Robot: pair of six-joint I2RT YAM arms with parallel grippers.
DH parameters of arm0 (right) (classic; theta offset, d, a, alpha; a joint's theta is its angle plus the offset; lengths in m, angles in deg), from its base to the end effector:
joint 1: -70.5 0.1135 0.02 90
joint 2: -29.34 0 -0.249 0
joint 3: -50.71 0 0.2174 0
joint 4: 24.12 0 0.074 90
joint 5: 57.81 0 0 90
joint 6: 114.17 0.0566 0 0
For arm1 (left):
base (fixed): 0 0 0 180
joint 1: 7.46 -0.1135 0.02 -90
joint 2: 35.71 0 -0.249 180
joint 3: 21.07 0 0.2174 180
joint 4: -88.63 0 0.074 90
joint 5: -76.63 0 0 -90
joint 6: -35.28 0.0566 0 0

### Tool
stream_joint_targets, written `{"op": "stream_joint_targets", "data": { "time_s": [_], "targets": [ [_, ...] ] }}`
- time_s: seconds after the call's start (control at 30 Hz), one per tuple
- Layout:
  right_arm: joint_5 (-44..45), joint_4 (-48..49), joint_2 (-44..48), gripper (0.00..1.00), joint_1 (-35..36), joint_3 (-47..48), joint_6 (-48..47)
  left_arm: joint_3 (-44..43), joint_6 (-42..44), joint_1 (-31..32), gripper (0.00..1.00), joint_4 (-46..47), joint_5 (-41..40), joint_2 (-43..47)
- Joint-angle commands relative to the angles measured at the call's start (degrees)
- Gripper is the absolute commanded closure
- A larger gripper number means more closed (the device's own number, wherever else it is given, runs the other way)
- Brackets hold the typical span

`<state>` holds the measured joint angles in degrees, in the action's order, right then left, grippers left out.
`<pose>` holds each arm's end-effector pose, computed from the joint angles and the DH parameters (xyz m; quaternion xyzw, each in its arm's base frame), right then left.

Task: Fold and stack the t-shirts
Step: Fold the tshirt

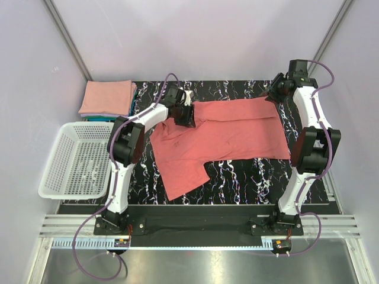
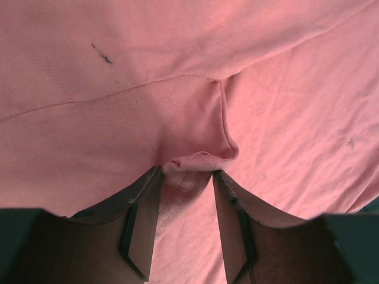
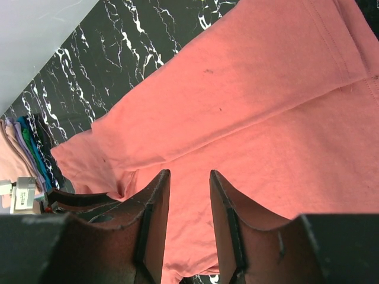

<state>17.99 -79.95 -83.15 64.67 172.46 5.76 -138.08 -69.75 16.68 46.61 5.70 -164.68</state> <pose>0.4177 -0.0287 0.2850 0.2395 0.8914 0.1889 0.3351 0.4161 -0.2067 0.1589 0.1255 0.9308 -0.2506 0.2345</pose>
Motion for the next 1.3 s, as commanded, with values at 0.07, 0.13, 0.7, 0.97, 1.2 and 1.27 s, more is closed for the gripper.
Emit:
{"op": "stream_joint_targets", "data": {
  "time_s": [0.07, 0.13, 0.7, 0.97, 1.2, 1.27],
  "targets": [
    [1.5, 0.4, 1.3, 0.6, 0.5, -0.7, -1.1, -0.6, -0.3, -0.3, 0.55, 1.0, 1.2, 4.2],
    [1.5, 0.7, 1.5, 0.6, 0.5, -1.1, -0.9, 1.7, -1.0, -0.1, 0.55, 1.5, 2.7, 5.3],
    [1.7, 2.5, -2.5, 0.6, 0.5, -1.6, 1.2, 12.0, -7.3, -0.2, 0.53, 9.8, 4.3, 14.5],
    [6.9, 2.7, -10.5, 0.77, 0.4, 2.7, 0.2, -10.2, -6.2, -7.4, 0.53, -0.3, -8.0, 1.8],
    [7.9, 4.1, -19.7, 0.92, -0.7, 9.6, 0.7, -15.6, -4.4, -10.1, 0.54, -3.4, -12.3, -3.2],
    [8.2, 3.3, -22.6, 0.93, -1.4, 11.5, 1.1, -15.5, -4.5, -10.4, 0.53, -3.4, -14.2, -3.9]
  ]
}}
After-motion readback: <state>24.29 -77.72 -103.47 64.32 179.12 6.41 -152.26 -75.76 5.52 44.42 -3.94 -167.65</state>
